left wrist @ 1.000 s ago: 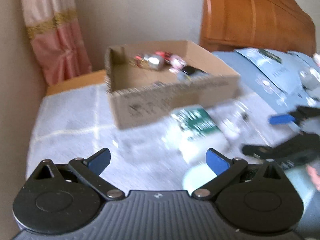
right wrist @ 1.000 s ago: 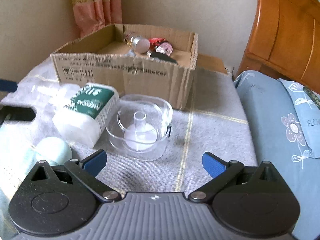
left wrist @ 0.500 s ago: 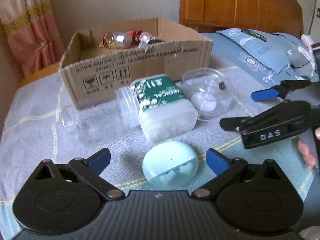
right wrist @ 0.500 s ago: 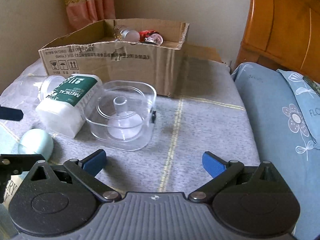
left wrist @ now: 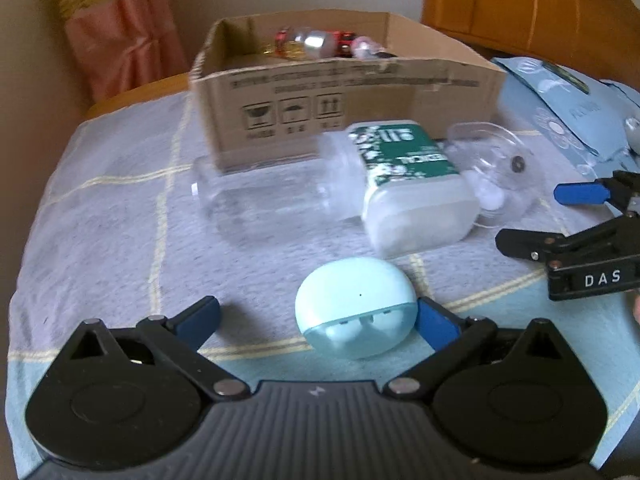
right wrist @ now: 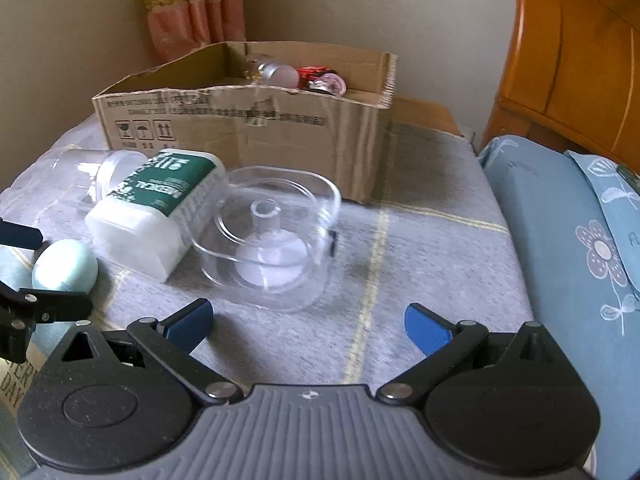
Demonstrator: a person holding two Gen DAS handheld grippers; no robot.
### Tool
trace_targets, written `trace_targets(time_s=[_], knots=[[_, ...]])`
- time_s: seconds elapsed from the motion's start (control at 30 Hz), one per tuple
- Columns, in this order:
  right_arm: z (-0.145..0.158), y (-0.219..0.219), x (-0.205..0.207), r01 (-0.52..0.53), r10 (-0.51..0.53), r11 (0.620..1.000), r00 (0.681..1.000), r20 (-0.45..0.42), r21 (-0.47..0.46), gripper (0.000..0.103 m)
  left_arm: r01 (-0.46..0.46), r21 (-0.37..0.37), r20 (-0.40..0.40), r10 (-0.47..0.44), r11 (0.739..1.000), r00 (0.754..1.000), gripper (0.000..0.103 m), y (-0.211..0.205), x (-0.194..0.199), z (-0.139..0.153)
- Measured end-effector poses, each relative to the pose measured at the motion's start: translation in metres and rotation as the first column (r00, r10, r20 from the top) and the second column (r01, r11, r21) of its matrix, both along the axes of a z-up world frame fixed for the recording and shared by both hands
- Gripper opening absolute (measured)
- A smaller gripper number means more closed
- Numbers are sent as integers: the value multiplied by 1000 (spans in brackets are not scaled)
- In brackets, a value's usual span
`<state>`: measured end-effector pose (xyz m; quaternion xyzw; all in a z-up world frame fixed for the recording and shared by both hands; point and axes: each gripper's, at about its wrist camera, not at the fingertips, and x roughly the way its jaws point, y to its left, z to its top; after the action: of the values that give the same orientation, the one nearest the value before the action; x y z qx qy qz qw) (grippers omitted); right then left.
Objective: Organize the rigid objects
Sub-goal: 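Move the left tool to the light-blue round case and the right tool to the clear container, then grasp the light-blue round case with the left tool while the right tool grasps the clear container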
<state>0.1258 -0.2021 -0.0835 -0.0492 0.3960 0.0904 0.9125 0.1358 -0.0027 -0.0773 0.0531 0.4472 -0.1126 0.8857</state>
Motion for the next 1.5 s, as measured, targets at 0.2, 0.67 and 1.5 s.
trace_targets(time_s=[0.2, 0.67, 1.5], knots=[[-1, 17, 16, 22, -22, 1000, 1000, 6, 3, 103, -34, 2, -7, 34, 999, 999, 102, 2, -2, 0], [-5, 7, 12, 85, -86, 996, 995, 45, 15, 103, -148, -6, 24, 148, 989, 989, 90, -1, -8, 2], [-4, 13, 41, 78, -79, 997, 996, 32, 8, 103, -121, -2, 41, 121, 993, 992, 73, -19, -5, 4]])
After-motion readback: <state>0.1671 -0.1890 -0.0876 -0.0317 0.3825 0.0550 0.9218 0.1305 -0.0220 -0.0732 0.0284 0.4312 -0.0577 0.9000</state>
